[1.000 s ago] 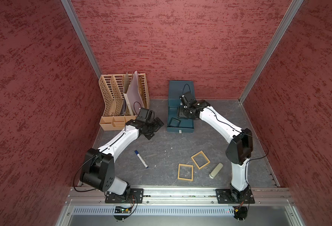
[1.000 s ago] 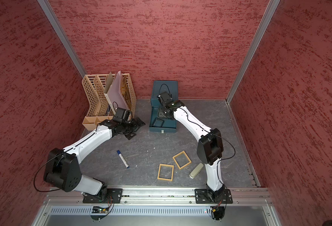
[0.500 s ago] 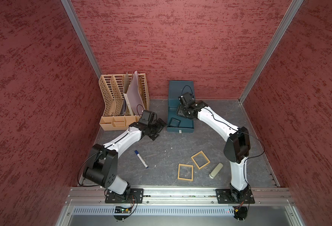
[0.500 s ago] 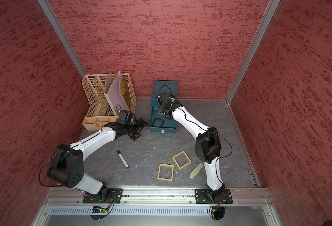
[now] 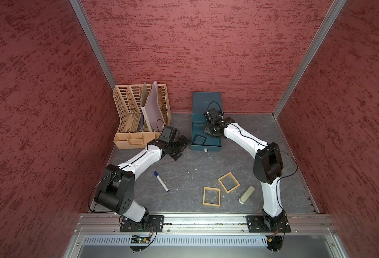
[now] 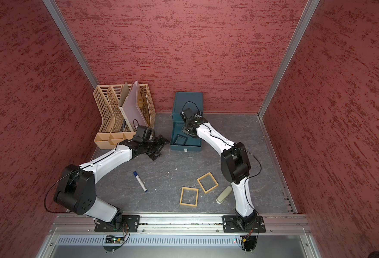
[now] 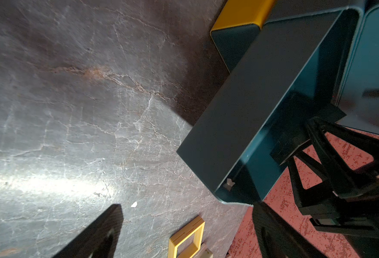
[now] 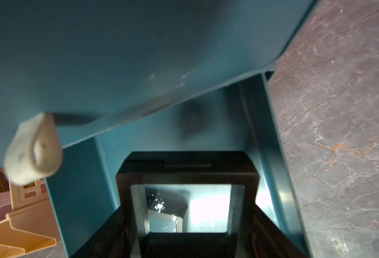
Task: Place the brooch boxes into the drawer by color
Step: Place the brooch box in the drawer.
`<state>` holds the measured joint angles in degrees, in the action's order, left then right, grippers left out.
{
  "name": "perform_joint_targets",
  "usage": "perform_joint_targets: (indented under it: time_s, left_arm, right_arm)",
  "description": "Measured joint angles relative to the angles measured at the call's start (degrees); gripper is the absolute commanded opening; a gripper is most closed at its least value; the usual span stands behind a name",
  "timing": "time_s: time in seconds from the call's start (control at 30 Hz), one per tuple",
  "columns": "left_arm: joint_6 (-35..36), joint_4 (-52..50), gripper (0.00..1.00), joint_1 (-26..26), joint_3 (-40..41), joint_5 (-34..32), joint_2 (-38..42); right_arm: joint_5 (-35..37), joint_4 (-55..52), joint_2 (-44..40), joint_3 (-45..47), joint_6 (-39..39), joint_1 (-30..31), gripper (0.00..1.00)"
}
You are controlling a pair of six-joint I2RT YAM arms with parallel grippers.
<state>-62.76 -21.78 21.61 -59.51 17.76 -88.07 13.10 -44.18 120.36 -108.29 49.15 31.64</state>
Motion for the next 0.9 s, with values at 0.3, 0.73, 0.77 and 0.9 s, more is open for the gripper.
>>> perform_joint_targets:
  time_s: [0.3,0.73,0.77,0.9]
  left_arm:
    - [0.00,-0.09,0.95,0.00,0.00,-0.02,0.76]
    - [0.22,-0.39,0.95,0.00,0.00,-0.07,1.09]
    - [0.24,-0.46,0.95,0.00,0.00,-0.09,1.09]
    - [0.24,-0.55,0.95,0.00,0.00,-0.09,1.09]
  right_arm:
    - [0.28,0.00,3.28,-0.07,1.92,-0.04,0.58]
    - [0.26,-1.53,4.81,-3.04,4.15,-0.13,0.72]
    - [0.26,-1.66,5.05,-3.48,4.22,-0.15,0.74]
    - [0.22,-1.68,5.88,-4.37,4.24,-0.33,0.79]
